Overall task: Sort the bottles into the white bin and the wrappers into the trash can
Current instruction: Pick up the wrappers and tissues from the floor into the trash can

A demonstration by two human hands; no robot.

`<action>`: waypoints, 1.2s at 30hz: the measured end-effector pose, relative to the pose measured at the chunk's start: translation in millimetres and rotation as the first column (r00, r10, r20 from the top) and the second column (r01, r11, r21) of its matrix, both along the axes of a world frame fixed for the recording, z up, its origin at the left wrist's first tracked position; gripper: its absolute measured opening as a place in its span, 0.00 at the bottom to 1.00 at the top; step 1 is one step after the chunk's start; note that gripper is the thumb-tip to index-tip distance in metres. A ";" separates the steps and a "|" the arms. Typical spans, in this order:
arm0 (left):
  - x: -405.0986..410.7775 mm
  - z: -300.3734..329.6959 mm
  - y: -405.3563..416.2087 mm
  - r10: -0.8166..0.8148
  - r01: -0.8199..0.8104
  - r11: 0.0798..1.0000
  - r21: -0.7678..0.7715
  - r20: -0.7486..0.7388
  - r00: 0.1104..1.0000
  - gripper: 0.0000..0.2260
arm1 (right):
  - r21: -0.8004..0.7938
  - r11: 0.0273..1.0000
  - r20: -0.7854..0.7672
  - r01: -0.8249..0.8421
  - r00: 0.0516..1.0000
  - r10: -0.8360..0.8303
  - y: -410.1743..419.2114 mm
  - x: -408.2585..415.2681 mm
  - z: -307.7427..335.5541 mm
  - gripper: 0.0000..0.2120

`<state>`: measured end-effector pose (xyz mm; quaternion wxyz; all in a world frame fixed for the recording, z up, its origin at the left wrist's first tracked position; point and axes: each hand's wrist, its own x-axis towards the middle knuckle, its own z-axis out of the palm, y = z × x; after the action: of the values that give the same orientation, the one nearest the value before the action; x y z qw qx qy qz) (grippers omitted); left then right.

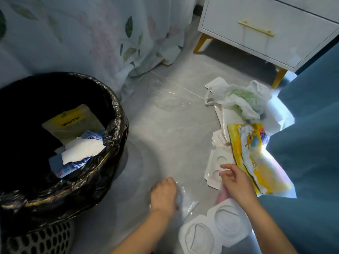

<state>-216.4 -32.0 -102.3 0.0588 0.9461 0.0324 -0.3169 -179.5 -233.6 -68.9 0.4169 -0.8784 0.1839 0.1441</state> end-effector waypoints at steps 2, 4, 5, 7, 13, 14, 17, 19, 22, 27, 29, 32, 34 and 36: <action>1.3 -0.1 2.4 0.044 -0.047 0.998 -0.048 -0.046 0.998 0.26 | -0.006 1.000 0.003 0.006 1.000 -0.006 -2.2 -2.4 -1.7 0.12; 2.8 1.6 5.0 0.091 -0.099 0.991 -0.093 -0.094 0.991 0.25 | -0.005 1.000 0.000 -0.001 1.000 0.001 -2.5 -4.5 -4.2 0.12; 2.9 1.7 7.2 0.113 -0.126 0.985 -0.117 -0.114 0.987 0.23 | -0.005 1.000 -0.001 -0.005 1.000 0.005 -2.5 -5.6 -5.9 0.12; 2.4 0.7 11.1 0.149 -0.174 0.969 -0.172 -0.149 0.978 0.15 | -0.004 1.000 -0.003 -0.013 1.000 0.013 -2.4 -7.7 -8.6 0.11; -0.2 9.0 15.5 0.187 -0.203 0.950 -0.236 -0.088 0.978 0.07 | -0.013 0.999 -0.017 -0.043 0.999 0.042 -2.8 -10.9 -10.8 0.10; 0.7 10.8 15.5 0.234 -0.242 0.934 -0.262 -0.063 0.970 0.06 | -0.013 0.999 -0.018 -0.040 0.999 0.040 -3.4 -10.4 -11.0 0.10; 6.1 17.3 16.1 0.394 -0.391 0.854 -0.343 -0.065 0.917 0.15 | -0.025 0.999 0.003 -0.026 1.000 0.026 -4.6 -10.8 -14.8 0.11; 13.9 22.7 16.2 0.437 -0.422 0.821 -0.385 -0.053 0.898 0.21 | -0.019 1.000 0.027 -0.004 1.000 0.004 -4.0 -8.2 -14.0 0.13; 29.2 37.0 15.2 0.511 -0.465 0.744 -0.481 -0.040 0.859 0.26 | -0.019 0.998 0.104 0.062 0.993 -0.060 -7.4 8.1 -3.7 0.10; 53.8 52.1 15.9 0.586 -0.486 0.470 -0.737 -0.151 0.796 0.18 | -0.076 0.979 0.350 0.187 0.925 -0.150 -27.2 77.5 24.8 0.05; 59.4 53.7 14.4 0.604 -0.493 0.406 -0.770 -0.179 0.776 0.16 | -0.146 0.969 0.403 0.200 0.906 -0.126 -34.8 109.2 27.2 0.03; 65.7 54.7 10.8 0.622 -0.514 0.336 -0.789 -0.224 0.750 0.17 | -0.274 0.936 0.471 0.220 0.879 -0.069 -46.9 153.8 28.2 0.10; 67.9 55.0 9.8 0.624 -0.529 0.312 -0.789 -0.250 0.741 0.16 | -0.376 0.892 0.451 0.250 0.890 -0.059 -54.0 177.8 31.0 0.17; 70.4 53.0 11.6 0.627 -0.536 0.316 -0.783 -0.252 0.737 0.14 | -0.504 0.841 0.343 0.196 0.939 -0.013 -58.4 194.8 30.5 0.25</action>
<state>-146.0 -20.4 -49.3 0.5996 0.7429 0.2169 -0.2039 15.4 -292.0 -38.4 0.1894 -0.9591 0.1932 -0.0829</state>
